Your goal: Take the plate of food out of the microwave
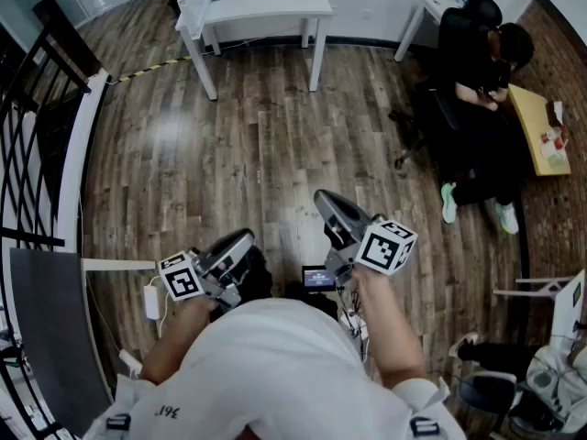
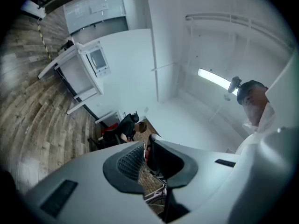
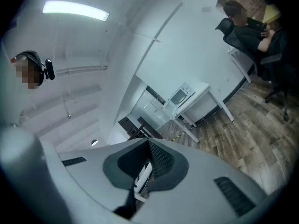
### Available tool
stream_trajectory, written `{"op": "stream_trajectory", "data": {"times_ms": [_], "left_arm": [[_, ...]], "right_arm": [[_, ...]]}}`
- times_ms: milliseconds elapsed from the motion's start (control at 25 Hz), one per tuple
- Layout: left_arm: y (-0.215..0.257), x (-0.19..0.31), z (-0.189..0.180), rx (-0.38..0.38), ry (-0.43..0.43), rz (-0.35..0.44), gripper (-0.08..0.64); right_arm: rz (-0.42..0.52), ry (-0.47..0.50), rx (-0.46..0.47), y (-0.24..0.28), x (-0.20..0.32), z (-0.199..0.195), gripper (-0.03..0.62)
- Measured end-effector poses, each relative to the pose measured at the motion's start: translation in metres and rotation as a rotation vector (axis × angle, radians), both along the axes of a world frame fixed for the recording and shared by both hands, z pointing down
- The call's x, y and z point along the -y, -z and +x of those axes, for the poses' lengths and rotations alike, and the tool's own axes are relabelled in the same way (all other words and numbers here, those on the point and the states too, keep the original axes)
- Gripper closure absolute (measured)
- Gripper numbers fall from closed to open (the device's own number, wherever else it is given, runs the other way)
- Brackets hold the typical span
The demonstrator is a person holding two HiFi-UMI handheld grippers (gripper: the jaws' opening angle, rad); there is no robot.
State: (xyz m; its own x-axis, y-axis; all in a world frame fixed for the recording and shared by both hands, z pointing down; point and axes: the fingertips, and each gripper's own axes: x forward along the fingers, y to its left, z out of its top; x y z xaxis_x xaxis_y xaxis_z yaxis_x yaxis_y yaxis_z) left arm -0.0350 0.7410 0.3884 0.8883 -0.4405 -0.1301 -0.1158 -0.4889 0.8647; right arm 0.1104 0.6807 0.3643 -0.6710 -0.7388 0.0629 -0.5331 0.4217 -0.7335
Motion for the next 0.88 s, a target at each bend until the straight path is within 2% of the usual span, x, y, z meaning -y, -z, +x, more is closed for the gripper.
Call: {"op": "stream_trajectory", "data": {"times_ms": [120,240,440,640,880], "left_arm": [[0.008,0.046,-0.006,0.025,-0.013,0.048,0.494],[0.009,0.084,-0.016,0.066,-0.015,0.078,0.554],[0.009,0.129,-0.030,0.129,-0.066,0.094,0.554],[0.017,0.162,-0.040,0.113,-0.114,0.119,0.554],[0.005,0.167,-0.033,0.100,-0.145,0.082,0.554]], "right_arm": [[0.019,-0.010,-0.014,0.003,0.036,-0.007,0.592],[0.033,-0.023,-0.043,0.004,0.064,-0.015,0.592],[0.057,-0.047,-0.117,0.004,0.093,-0.042,0.592],[0.082,-0.067,-0.186,0.006,0.118,-0.064,0.592],[0.051,-0.099,-0.288,-0.007,0.118,-0.047,0.592]]}}
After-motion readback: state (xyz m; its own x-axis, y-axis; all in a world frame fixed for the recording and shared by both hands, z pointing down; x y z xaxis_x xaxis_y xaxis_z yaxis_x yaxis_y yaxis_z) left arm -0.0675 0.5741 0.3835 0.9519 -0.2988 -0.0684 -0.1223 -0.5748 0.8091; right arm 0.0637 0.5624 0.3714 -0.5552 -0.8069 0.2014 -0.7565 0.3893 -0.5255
